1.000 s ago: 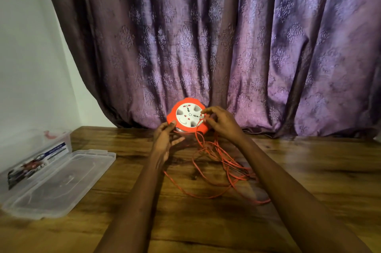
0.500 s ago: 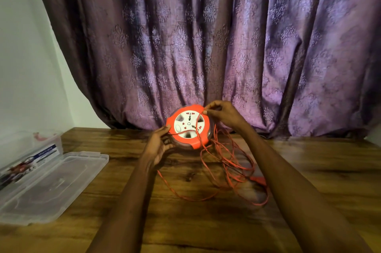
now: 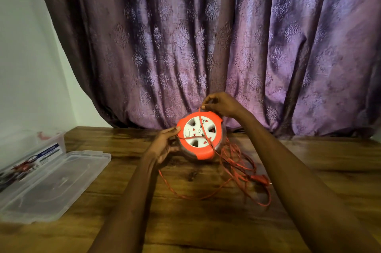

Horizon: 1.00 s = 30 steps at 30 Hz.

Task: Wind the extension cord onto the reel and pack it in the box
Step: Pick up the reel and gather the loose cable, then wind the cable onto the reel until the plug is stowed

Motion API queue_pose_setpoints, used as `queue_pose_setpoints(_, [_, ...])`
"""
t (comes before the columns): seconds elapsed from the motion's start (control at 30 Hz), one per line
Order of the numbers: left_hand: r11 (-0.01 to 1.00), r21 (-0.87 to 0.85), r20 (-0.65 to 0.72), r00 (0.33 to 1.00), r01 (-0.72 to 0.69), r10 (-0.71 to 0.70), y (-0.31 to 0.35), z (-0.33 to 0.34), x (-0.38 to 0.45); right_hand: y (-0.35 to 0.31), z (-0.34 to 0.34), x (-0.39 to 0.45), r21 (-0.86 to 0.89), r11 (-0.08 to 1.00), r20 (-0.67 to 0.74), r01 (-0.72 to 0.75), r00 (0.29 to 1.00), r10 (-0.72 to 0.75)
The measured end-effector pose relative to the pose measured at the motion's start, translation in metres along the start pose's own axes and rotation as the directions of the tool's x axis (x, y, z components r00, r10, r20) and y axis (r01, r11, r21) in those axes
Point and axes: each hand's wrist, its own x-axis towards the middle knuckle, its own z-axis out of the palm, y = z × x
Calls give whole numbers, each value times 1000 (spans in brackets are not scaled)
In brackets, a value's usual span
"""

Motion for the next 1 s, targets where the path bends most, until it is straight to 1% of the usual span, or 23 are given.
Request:
queue_pose_setpoints(0.1, [999, 32, 5, 1000, -13, 13, 1, 1, -1, -3, -1, 2, -59, 998, -7, 3, 1000, -3])
queue_pose_setpoints(0.17, [999, 35, 17, 1000, -17, 16, 0, 1, -2, -5, 4, -2, -8, 1000, 28, 16, 999, -16])
queue_pose_setpoints(0.27, [999, 36, 33, 999, -29, 28, -4, 1, -3, -7, 13, -11, 176, 984, 92, 0, 996, -16])
queue_pose_setpoints(0.33, [999, 29, 50, 998, -36, 34, -5, 2, -2, -6, 14, -19, 312, 947, 104, -78, 993, 47])
queue_pose_setpoints(0.4, [999, 25, 52, 998, -34, 32, -7, 1, -1, -1, 11, -27, 431, 888, 121, -161, 985, 120])
queue_pose_setpoints(0.47, [999, 13, 55, 998, -30, 30, -10, 1, 0, 3, 9, -35, 404, 894, 125, -192, 980, 154])
queue_pose_setpoints(0.5, [1000, 7, 58, 998, -29, 29, -11, 2, 1, 5, 8, -37, 363, 913, 119, -185, 981, 151])
queue_pose_setpoints(0.57, [999, -5, 40, 998, -47, 47, -10, 8, 4, 8, 8, -42, 343, 927, 75, -149, 988, 131])
queue_pose_setpoints(0.6, [997, -10, 11, 997, -79, 79, -8, 12, 7, 9, 9, -45, 370, 919, 36, -134, 991, 130])
queue_pose_setpoints(0.63, [990, 11, -33, 990, -140, 140, -5, 17, 9, 8, 10, -48, 400, 909, -5, -122, 991, 135])
queue_pose_setpoints(0.67, [971, 71, -80, 969, -228, 234, -1, 21, 12, 8, 10, -50, 427, 897, -42, -113, 989, 145])
queue_pose_setpoints(0.7, [926, 172, -104, 929, -335, 355, 4, 26, 15, 7, 11, -52, 444, 890, -72, -102, 986, 149])
queue_pose_setpoints(0.73, [850, 290, -82, 873, -440, 480, 10, 33, 16, 7, 12, -53, 457, 885, -98, -88, 984, 148])
queue_pose_setpoints(0.77, [749, 400, -2, 816, -529, 578, 15, 40, 17, 7, 13, -53, 463, 883, -112, -77, 983, 144])
queue_pose_setpoints(0.8, [651, 481, 97, 774, -586, 625, 19, 47, 19, 5, 13, -54, 456, 887, -113, -68, 985, 134])
queue_pose_setpoints(0.83, [590, 525, 174, 756, -614, 631, 23, 53, 21, 3, 13, -54, 436, 898, -103, -64, 987, 120])
queue_pose_setpoints(0.87, [546, 560, 223, 749, -623, 624, 26, 58, 24, 1, 13, -53, 413, 909, -88, -58, 991, 104])
queue_pose_setpoints(0.93, [482, 622, 248, 739, -617, 627, 30, 63, 29, -2, 13, -55, 391, 919, -74, -48, 994, 83])
queue_pose_setpoints(1.0, [474, 644, 241, 747, -600, 619, 33, 63, 30, -3, 14, -57, 412, 910, -92, -51, 991, 97])
